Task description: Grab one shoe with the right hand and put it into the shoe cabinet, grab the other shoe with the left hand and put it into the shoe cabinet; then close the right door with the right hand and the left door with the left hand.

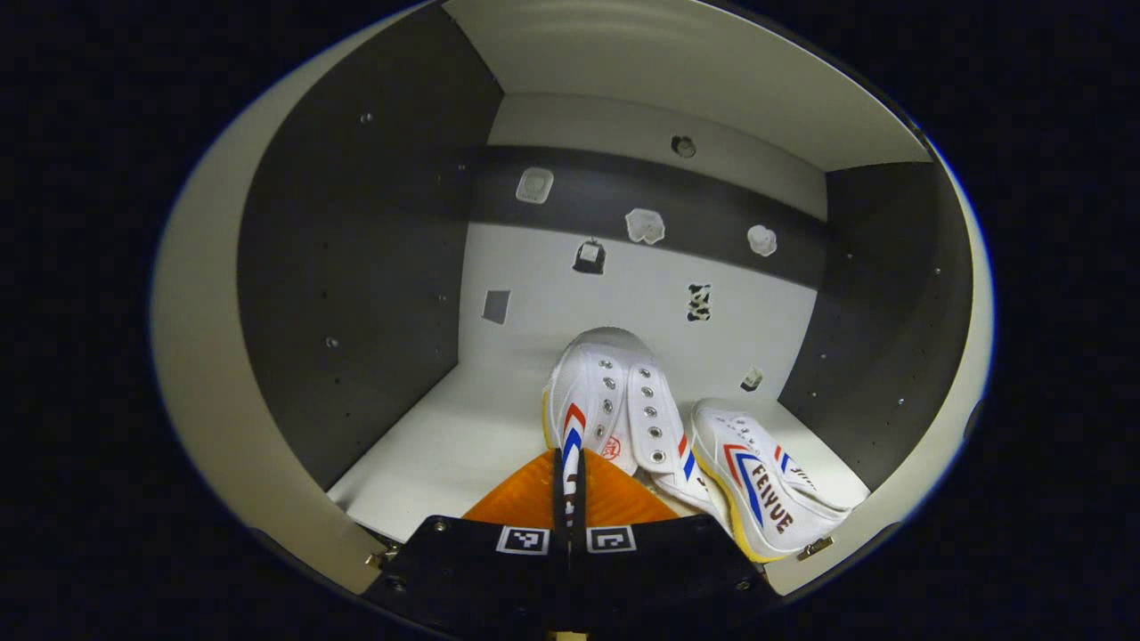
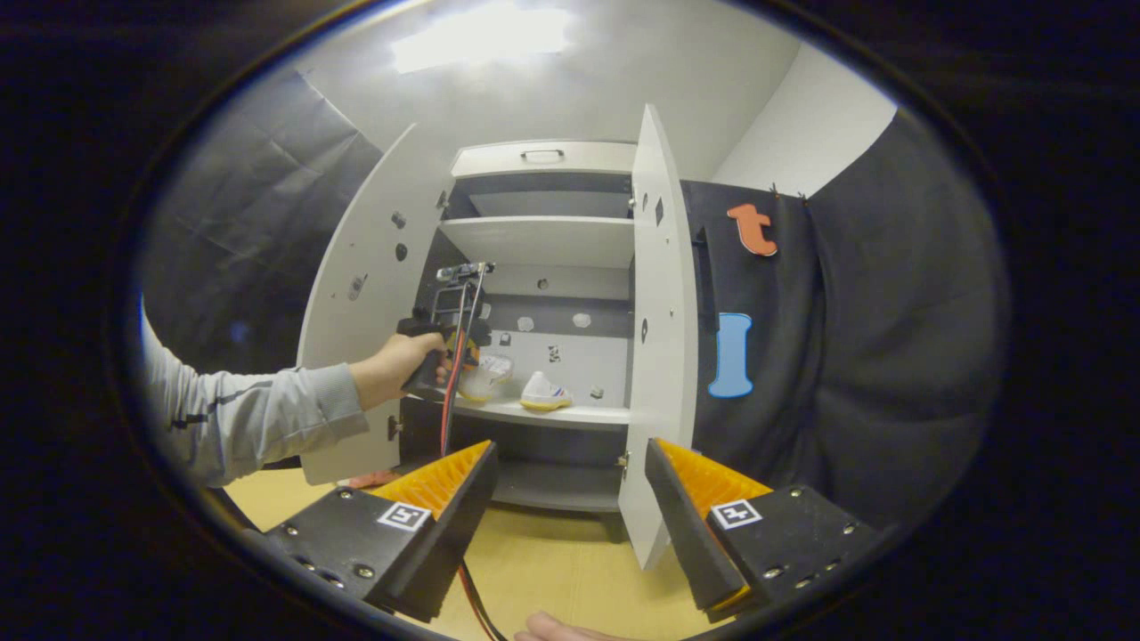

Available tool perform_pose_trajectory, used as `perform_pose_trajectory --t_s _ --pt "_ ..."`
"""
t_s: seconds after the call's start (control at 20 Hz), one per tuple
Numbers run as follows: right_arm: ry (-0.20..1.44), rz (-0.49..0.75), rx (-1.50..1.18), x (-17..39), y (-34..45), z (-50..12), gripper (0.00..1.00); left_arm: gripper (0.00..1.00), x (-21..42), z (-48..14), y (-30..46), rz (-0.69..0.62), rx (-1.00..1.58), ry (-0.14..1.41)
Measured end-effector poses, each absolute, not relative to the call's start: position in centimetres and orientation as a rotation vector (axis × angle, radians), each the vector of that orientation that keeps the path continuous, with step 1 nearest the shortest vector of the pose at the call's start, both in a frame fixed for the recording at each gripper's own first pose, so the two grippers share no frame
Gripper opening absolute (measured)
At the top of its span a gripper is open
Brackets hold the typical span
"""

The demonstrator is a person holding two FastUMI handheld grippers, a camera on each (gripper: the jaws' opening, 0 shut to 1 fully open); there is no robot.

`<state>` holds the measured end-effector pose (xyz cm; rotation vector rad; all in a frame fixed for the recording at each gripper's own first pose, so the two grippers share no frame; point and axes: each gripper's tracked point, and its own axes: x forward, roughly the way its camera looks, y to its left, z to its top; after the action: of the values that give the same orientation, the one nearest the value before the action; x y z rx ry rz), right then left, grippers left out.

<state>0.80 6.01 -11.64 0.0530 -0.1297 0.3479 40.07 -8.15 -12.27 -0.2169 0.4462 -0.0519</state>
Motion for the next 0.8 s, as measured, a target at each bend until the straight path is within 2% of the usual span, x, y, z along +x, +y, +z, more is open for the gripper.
perform_pose_trajectory --t_s 0.2,0.5,0.6,0.7,0.75,0.8 --pt "-0.15 0.334 0.045 0.4 5.2 -11.0 0.98 0.01 42.1 -14.0 -7.8 -0.049 -0.245 0.478" --pt "-0.15 0.384 0.095 0.1 7.0 -10.8 0.98 0.02 43.5 -15.0 -8.9 -0.103 -0.289 0.532" --pt "-0.132 0.406 0.13 0.0 8.3 -10.9 0.98 0.09 43.7 -14.7 -8.6 -0.109 -0.307 0.505" --pt "-0.119 0.406 0.115 -0.2 8.7 -11.2 0.98 0.25 43.0 -14.6 -7.7 -0.079 -0.305 0.498" --pt "-0.118 0.399 0.099 -0.3 8.7 -11.4 0.98 0.39 42.7 -14.4 -7.1 -0.064 -0.288 0.482" --pt "-0.118 0.392 0.09 -0.4 8.7 -11.5 0.98 0.39 41.9 -13.8 -6.7 -0.065 -0.279 0.482"
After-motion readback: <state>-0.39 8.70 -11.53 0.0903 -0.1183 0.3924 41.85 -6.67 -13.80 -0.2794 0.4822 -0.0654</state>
